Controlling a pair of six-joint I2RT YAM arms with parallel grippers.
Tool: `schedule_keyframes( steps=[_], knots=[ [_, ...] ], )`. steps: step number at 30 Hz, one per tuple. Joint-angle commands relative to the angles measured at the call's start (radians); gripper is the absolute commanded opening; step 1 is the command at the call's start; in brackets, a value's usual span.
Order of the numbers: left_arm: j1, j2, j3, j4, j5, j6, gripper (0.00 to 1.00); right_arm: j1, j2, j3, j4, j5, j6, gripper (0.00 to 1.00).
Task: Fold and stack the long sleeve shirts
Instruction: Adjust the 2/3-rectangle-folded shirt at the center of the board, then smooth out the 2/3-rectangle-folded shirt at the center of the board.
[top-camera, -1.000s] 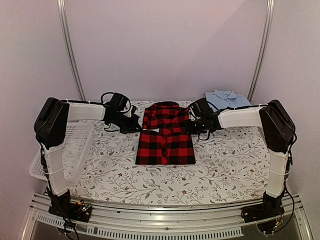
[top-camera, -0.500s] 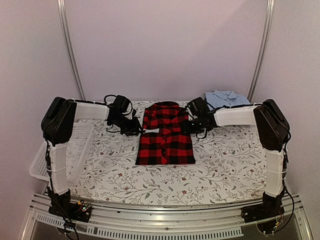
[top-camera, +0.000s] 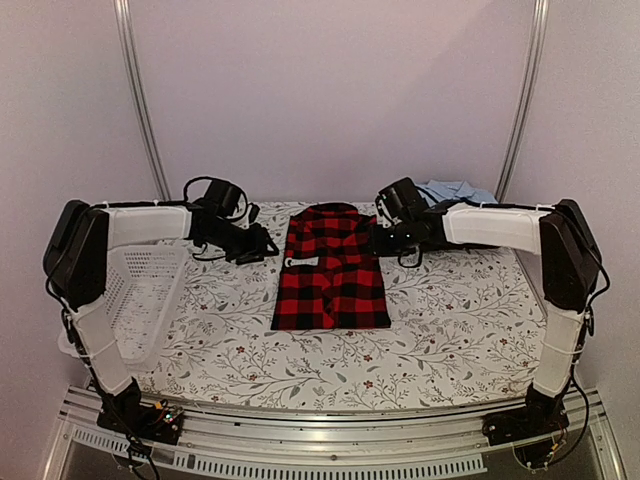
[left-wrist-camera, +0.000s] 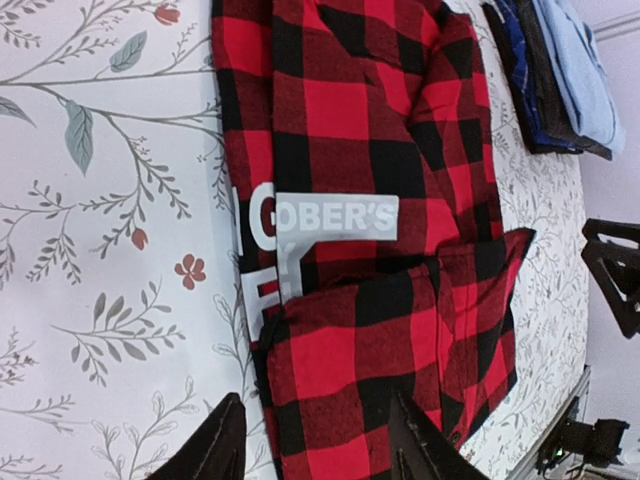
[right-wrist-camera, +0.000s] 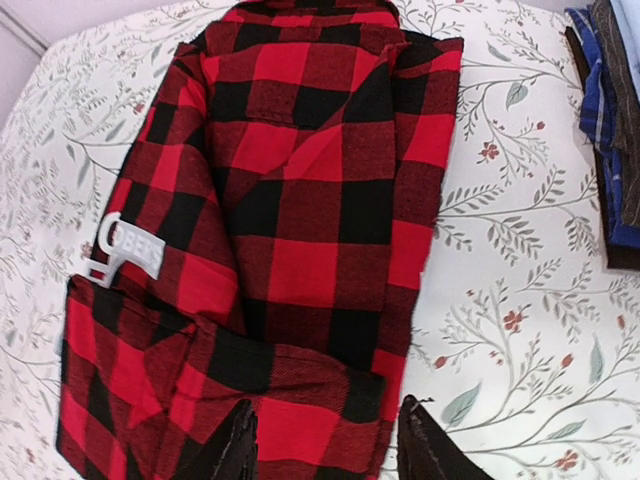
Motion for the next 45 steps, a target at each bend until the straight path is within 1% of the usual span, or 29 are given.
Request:
schedule_keyframes(
  steps=[1,3,5,7,14,18,23,26,28,30,32,35,37,39,41,45],
  knots=[
    [-0.015,-0.099,-0.136,0.067,0.092,-0.021,0.45,0.052,-0.024,-0.006,0.015,-0.082,0.019,0.41],
    [-0.028,-0.119,-0.175,0.076,0.116,-0.029,0.43,0.066,0.004,0.009,0.023,-0.106,0.028,0.38],
    [-0.038,-0.131,-0.210,0.081,0.134,-0.034,0.40,0.078,0.040,0.031,0.017,-0.107,0.031,0.37],
    [-0.052,-0.148,-0.251,0.090,0.142,-0.041,0.40,0.078,0.072,0.039,0.020,-0.104,0.038,0.37],
    [-0.105,-0.192,-0.398,0.145,0.151,-0.086,0.39,0.015,0.195,0.046,0.034,-0.107,0.051,0.39],
    [-0.123,-0.221,-0.461,0.170,0.152,-0.107,0.39,0.012,0.240,0.059,0.016,-0.107,0.044,0.42],
    [-0.131,-0.256,-0.515,0.196,0.162,-0.131,0.39,0.019,0.165,0.023,-0.011,-0.096,0.042,0.49],
    [-0.134,-0.263,-0.541,0.210,0.168,-0.142,0.39,0.039,0.073,-0.028,-0.029,-0.069,0.044,0.53],
    [-0.134,-0.268,-0.556,0.217,0.169,-0.148,0.38,0.054,0.015,-0.083,-0.035,-0.058,0.052,0.53],
    [-0.136,-0.277,-0.570,0.228,0.166,-0.154,0.37,0.075,-0.050,-0.158,-0.019,-0.071,0.078,0.51],
    [-0.137,-0.284,-0.584,0.238,0.165,-0.161,0.36,0.096,-0.102,-0.210,-0.013,-0.073,0.099,0.45],
    [-0.138,-0.283,-0.588,0.247,0.163,-0.169,0.33,0.116,-0.134,-0.292,0.016,-0.098,0.133,0.36],
    [-0.137,-0.282,-0.588,0.247,0.162,-0.170,0.32,0.120,-0.148,-0.347,0.048,-0.106,0.160,0.32],
    [-0.137,-0.282,-0.588,0.248,0.157,-0.172,0.31,0.121,-0.147,-0.393,0.076,-0.107,0.179,0.31],
    [-0.137,-0.282,-0.589,0.250,0.156,-0.172,0.31,0.119,-0.136,-0.426,0.099,-0.143,0.195,0.30],
    [-0.137,-0.283,-0.592,0.242,0.151,-0.167,0.30,0.119,-0.123,-0.466,0.120,-0.138,0.222,0.28]
  ],
)
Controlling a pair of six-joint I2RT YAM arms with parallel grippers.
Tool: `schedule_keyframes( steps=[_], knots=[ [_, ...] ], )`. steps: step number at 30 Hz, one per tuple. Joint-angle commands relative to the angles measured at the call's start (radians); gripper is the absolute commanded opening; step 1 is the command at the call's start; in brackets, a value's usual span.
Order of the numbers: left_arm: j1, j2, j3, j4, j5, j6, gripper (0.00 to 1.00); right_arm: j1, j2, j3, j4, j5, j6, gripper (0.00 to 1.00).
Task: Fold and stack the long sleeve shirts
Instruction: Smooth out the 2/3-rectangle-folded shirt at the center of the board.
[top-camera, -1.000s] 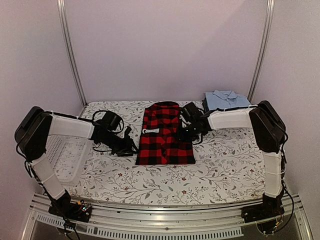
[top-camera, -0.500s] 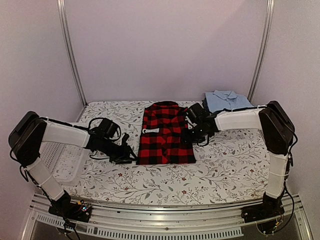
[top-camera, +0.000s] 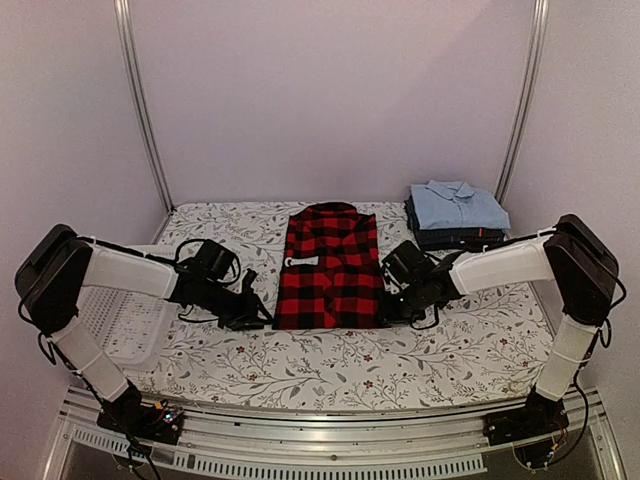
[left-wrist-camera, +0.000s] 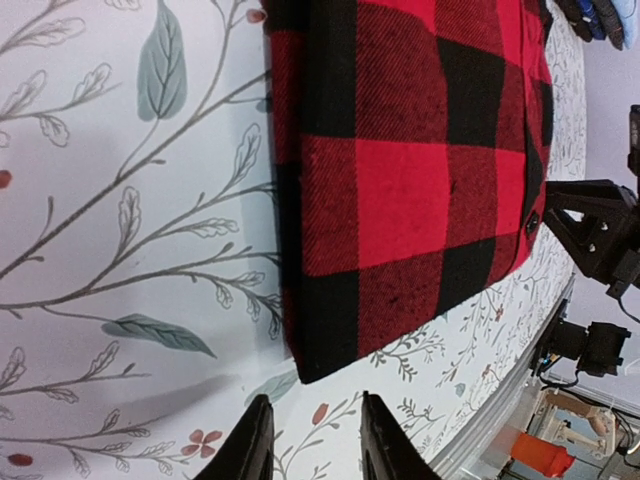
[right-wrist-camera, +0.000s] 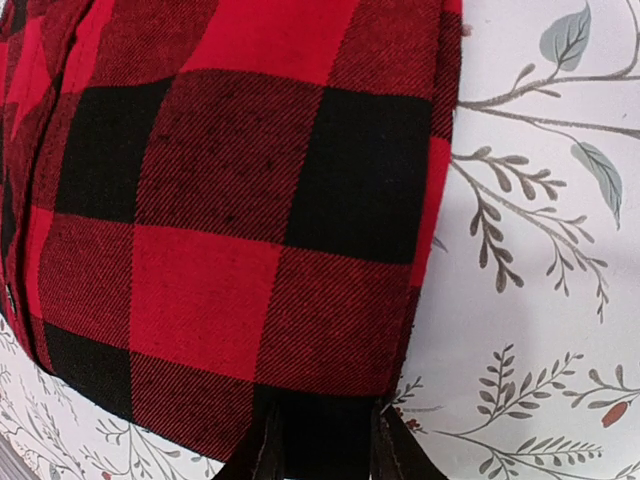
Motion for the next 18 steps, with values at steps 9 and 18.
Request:
schedule_keyframes(
  steps=[9,18],
  knots=[
    [-0.012,-0.039,-0.031,0.019,-0.017,0.008,0.29,-0.003,-0.111,-0.141,0.065,-0.001,0.097,0.29],
    [-0.018,-0.009,-0.021,0.042,-0.009,0.009,0.29,-0.003,-0.153,-0.182,0.093,-0.027,0.111,0.30]
  ],
)
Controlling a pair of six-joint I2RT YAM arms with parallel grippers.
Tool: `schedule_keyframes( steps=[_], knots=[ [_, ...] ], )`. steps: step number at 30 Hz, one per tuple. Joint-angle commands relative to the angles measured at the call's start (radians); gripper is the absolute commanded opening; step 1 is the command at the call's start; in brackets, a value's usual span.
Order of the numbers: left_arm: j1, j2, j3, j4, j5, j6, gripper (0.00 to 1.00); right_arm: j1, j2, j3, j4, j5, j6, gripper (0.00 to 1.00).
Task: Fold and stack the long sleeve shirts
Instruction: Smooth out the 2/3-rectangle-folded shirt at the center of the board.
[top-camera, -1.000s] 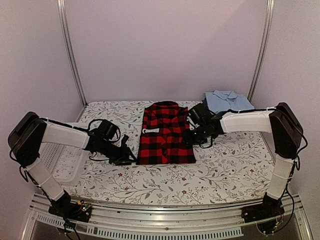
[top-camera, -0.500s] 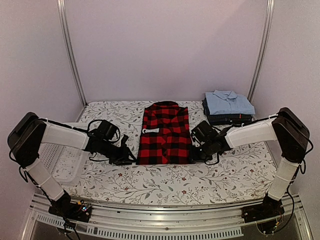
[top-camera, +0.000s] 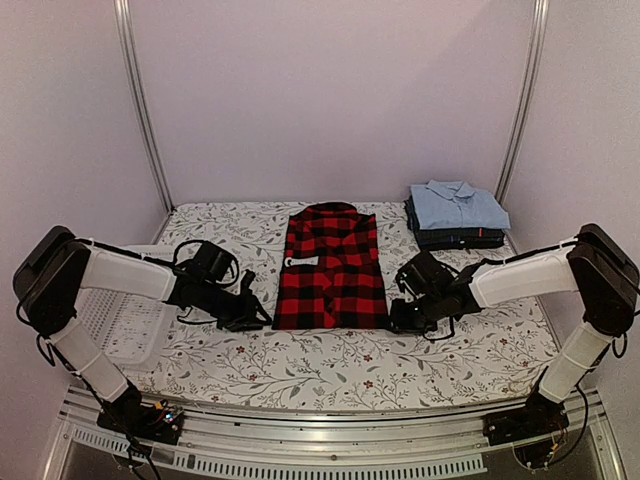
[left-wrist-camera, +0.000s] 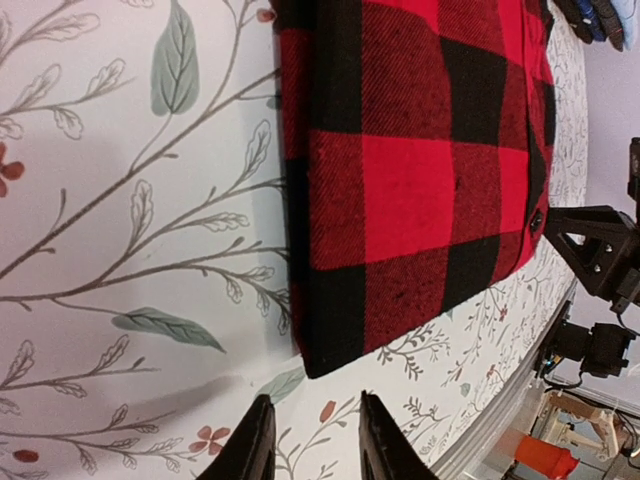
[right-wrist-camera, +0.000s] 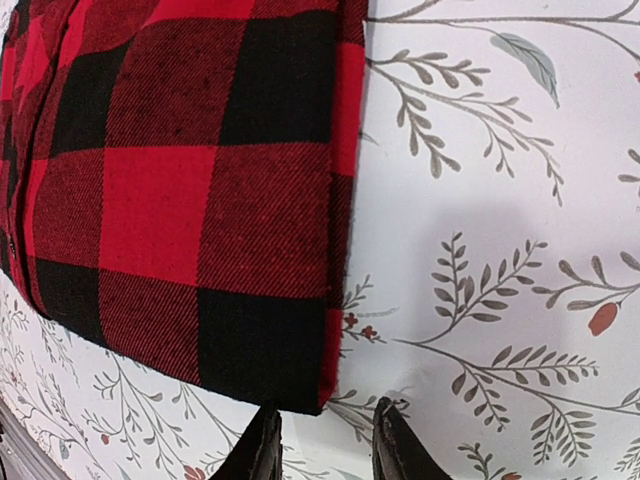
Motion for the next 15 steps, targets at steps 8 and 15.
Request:
schedule_keyframes(
  steps=[8,15],
  knots=[
    [-0.040,0.039,0.012,0.035,-0.005,0.005,0.29,-0.003,-0.011,0.009,0.025,-0.010,0.011,0.30],
    [-0.053,0.066,0.016,0.035,-0.035,0.002,0.28,-0.003,0.003,0.021,0.025,0.000,0.012,0.29]
  ],
)
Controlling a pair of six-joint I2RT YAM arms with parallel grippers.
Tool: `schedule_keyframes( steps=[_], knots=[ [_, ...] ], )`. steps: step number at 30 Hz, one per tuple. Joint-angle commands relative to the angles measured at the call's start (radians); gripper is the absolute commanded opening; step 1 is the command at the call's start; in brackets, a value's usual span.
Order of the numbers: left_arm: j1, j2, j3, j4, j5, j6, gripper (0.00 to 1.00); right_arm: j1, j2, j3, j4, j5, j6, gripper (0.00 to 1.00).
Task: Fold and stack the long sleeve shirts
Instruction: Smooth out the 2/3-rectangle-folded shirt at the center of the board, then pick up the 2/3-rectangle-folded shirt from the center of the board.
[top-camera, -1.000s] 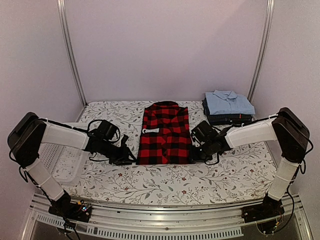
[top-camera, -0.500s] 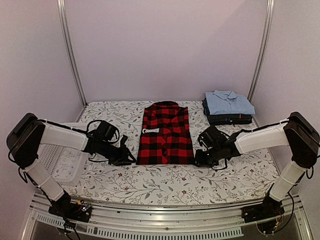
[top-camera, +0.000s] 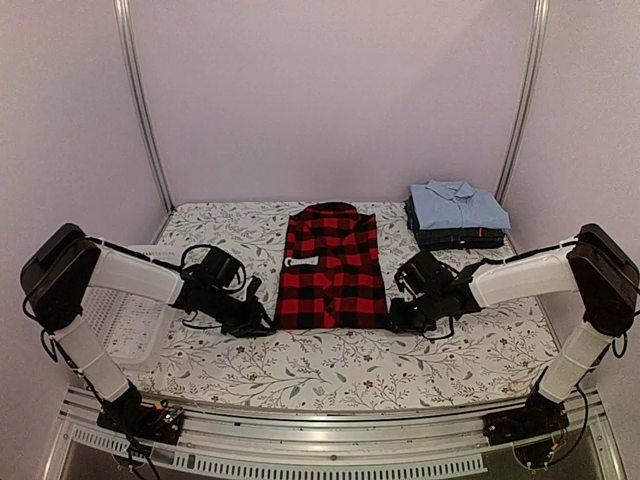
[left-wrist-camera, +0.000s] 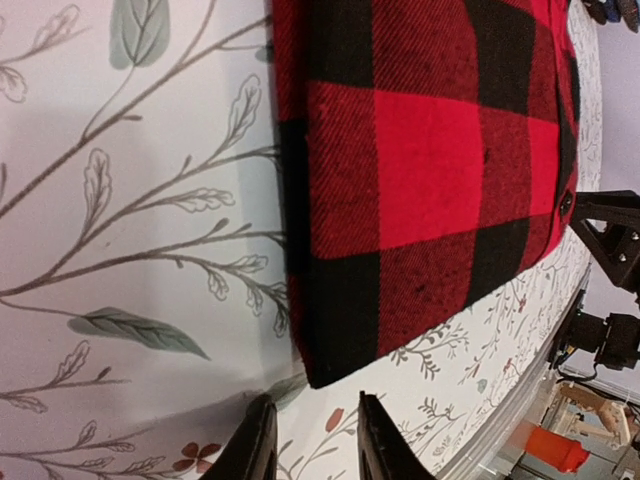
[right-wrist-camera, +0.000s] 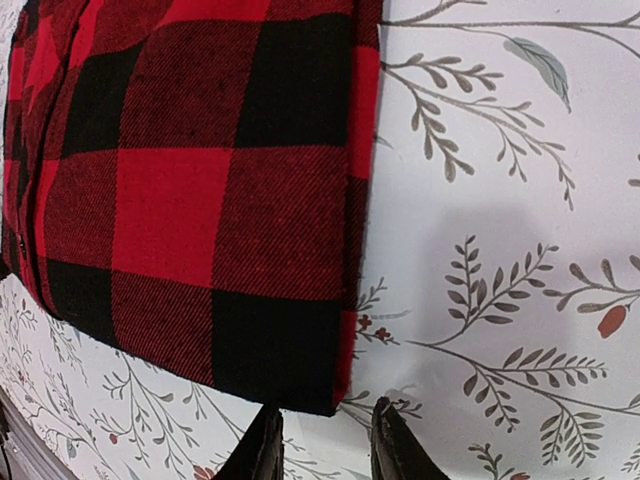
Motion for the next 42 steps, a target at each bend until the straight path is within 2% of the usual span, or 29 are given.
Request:
schedule_keyframes(
  steps=[1,15,20,27,32,42],
  knots=[
    [-0.016,0.025,0.016,0.017,-0.028,0.003,0.28,-0.003,0.008,0.019,0.018,0.014,0.008,0.28],
    [-0.038,0.066,0.024,0.024,-0.071,-0.006,0.27,0.000,0.064,0.014,0.053,0.002,0.013,0.20],
    [-0.040,0.077,0.022,0.047,-0.093,-0.021,0.21,0.003,0.065,0.016,0.056,0.005,0.016,0.16],
    [-0.044,0.076,0.025,0.067,-0.116,-0.022,0.00,0.013,0.051,0.024,0.050,0.009,0.017,0.00],
    [-0.076,-0.022,-0.005,-0.011,-0.140,-0.007,0.00,0.053,-0.009,0.013,0.005,0.025,0.019,0.00],
    [-0.233,-0.396,-0.116,-0.233,-0.277,-0.119,0.00,0.250,-0.211,-0.031,-0.140,0.139,0.130,0.00]
  ],
)
